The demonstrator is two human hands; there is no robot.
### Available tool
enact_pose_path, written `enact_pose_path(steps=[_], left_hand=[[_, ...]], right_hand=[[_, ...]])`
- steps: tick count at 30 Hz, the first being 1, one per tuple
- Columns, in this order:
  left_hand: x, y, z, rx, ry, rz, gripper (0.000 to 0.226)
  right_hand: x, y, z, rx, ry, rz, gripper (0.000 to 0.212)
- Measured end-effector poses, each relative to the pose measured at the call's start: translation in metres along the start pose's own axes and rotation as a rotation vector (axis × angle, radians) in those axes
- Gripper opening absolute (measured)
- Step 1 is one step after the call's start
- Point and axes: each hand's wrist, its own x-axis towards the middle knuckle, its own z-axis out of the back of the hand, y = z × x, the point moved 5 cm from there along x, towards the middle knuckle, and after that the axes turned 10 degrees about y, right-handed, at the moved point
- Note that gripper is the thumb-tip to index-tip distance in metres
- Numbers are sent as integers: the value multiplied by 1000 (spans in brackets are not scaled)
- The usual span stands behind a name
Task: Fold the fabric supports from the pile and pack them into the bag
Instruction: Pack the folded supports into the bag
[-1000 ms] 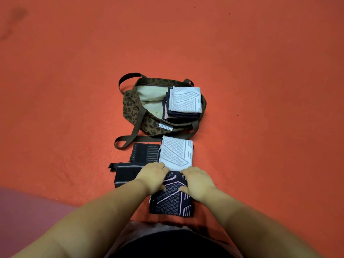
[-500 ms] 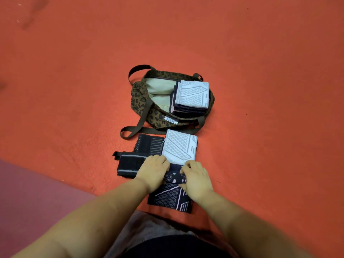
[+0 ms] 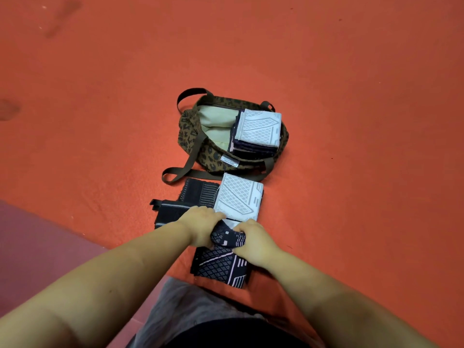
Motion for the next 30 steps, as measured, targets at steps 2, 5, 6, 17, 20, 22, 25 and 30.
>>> enact_pose_path(steps=[2, 5, 6, 17, 20, 22, 25, 30], left_hand=[[2, 0, 4, 86, -3, 33, 71], [2, 1, 7, 142, -34, 58, 70], [3, 1, 8, 146, -32, 54, 71], [-1, 25, -15, -1158, 236, 70, 46], [-5, 31, -22, -1410, 315, 115, 34], [-6, 34, -18, -1532, 309, 120, 33], [-10, 35, -4, -1710, 302, 81, 36], [-11, 44, 28, -1995, 222, 31, 39]], right_hand=[[1, 0, 0, 4, -6, 2, 38], [1, -2, 1, 39, -11, 6, 32], [2, -3, 1, 59, -3, 3, 33], [10, -19, 10, 462, 77, -84, 48], [13, -16, 16, 660, 91, -75, 42], [16, -11, 25, 698, 95, -64, 37], [23, 0, 45, 735, 87, -40, 35], [42, 26, 92, 697, 20, 27, 33]])
